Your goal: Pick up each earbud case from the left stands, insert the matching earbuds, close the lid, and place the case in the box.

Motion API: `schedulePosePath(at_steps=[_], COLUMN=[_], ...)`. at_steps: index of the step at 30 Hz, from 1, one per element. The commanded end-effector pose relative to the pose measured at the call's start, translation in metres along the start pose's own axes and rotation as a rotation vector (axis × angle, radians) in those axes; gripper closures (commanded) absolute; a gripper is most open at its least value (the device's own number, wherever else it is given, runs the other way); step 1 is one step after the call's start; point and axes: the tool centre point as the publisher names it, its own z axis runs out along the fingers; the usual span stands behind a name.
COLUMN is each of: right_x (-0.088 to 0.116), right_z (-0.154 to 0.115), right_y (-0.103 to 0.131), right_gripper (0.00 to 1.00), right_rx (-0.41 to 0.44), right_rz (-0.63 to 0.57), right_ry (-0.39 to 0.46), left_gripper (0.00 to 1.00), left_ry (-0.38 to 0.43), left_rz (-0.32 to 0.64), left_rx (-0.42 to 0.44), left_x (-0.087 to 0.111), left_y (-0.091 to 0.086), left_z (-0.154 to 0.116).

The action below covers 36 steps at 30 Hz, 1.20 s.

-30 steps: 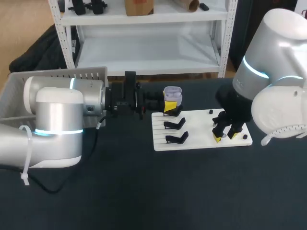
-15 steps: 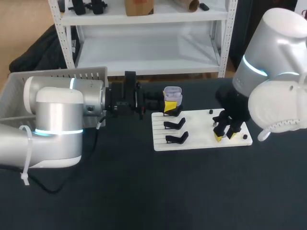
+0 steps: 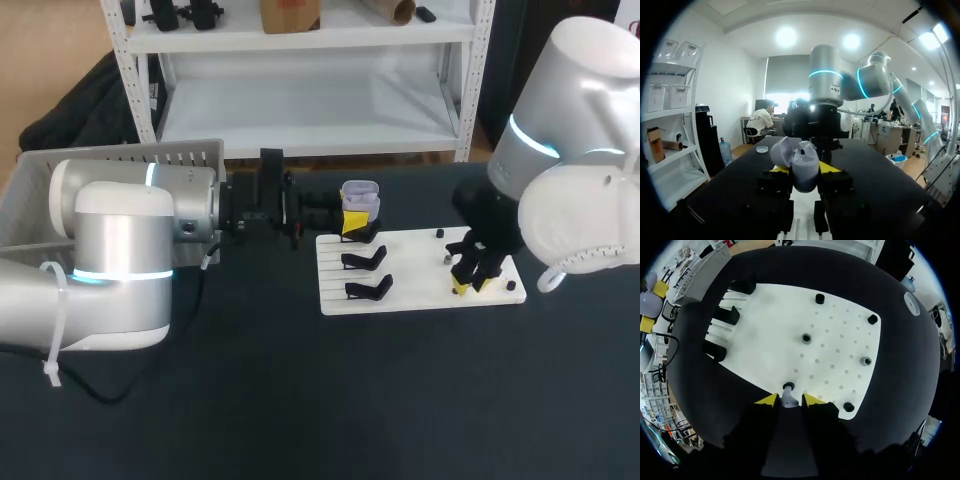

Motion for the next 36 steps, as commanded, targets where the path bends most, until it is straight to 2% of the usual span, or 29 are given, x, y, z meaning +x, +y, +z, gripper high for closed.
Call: schedulePosePath(at_steps=[1, 8, 9, 11, 21, 29, 36], right_x=[0.000, -0.001, -0.001, -0.001, 0.001, 0.006, 0.017], right_z=[0.000, 0.001, 0.001, 0.001, -0.011, -0.050, -0.098], right_y=[0.000, -0.002, -0.002, -0.002, 0.002, 0.008, 0.026], right_gripper=[0.81, 0.83, 0.85, 1.00, 1.00, 1.00, 1.00], right_rx=[-0.001, 0.004, 0.005, 0.005, 0.028, 0.075, 0.217], right_rz=[0.000, 0.007, 0.009, 0.011, 0.020, 0.038, -0.015], right_ry=[0.002, 0.001, 0.000, 0.000, -0.004, -0.028, -0.038], left_gripper=[1.00, 1.00, 1.00, 1.00, 1.00, 1.00, 1.00], left_ry=[-0.003, -0.003, -0.003, -0.003, -0.003, -0.003, -0.003], left_rz=[0.001, 0.001, 0.001, 0.001, 0.001, 0.001, 0.001], left_rx=[-0.002, -0.002, -0.002, -0.002, -0.002, -0.002, -0.002], left_x=[0.001, 0.001, 0.001, 0.001, 0.001, 0.001, 0.001], left_y=[0.000, 0.000, 0.000, 0.000, 0.000, 0.000, 0.000], left_z=[0.000, 0.000, 0.000, 0.000, 0.000, 0.000, 0.000])
